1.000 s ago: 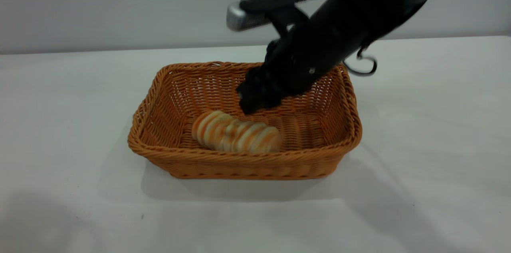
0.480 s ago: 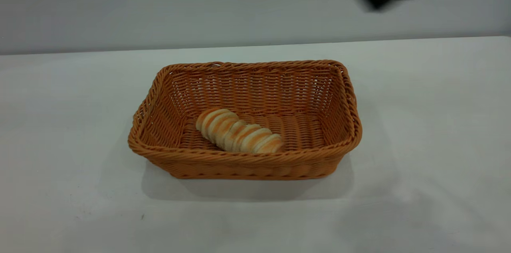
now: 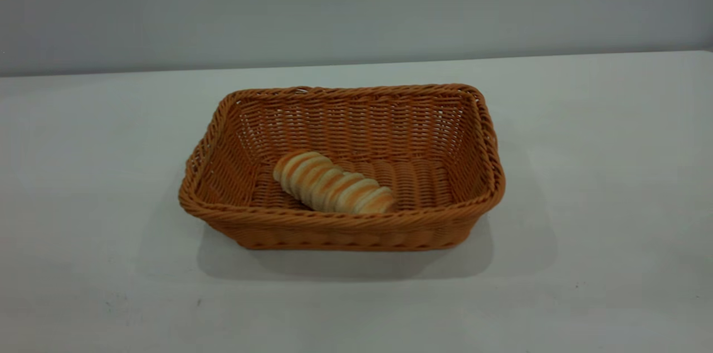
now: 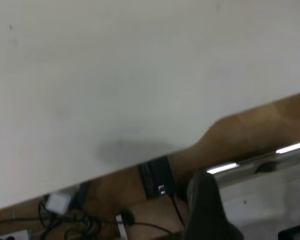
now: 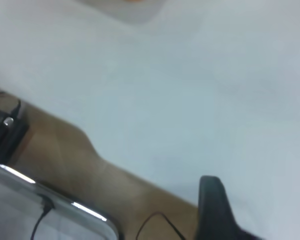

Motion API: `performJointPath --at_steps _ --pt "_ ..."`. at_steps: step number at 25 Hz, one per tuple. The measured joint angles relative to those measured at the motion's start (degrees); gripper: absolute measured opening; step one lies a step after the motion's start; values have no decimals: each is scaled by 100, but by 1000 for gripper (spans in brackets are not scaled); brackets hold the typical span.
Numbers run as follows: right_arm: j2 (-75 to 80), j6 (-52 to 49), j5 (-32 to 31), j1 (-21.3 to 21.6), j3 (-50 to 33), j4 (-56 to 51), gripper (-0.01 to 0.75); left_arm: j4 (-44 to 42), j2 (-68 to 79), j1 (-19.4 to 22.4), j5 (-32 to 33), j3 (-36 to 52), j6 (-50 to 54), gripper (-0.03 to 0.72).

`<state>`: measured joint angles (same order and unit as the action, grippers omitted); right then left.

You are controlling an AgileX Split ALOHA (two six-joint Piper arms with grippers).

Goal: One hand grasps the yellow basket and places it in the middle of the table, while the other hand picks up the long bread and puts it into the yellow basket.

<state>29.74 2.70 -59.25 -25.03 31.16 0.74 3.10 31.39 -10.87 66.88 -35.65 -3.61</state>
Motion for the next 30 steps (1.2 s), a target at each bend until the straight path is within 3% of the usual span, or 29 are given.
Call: performJointPath --at_steps 4,20,24,28,30 --pt "-831 94 -418 0 -372 -41 504 0 -422 0 -26 526 0 562" --pt "-1336 128 -467 37 -413 -74 502 0 -934 0 -295 770 10 562" --pt "-1682 128 -474 936 -413 -119 502 0 -1040 122 -295 770 10 562" --pt "-2405 128 -495 2083 -413 -113 502 0 -1469 694 -295 770 10 562" --pt "-2823 128 -508 2374 -413 -113 502 0 -1762 973 -289 770 10 562"
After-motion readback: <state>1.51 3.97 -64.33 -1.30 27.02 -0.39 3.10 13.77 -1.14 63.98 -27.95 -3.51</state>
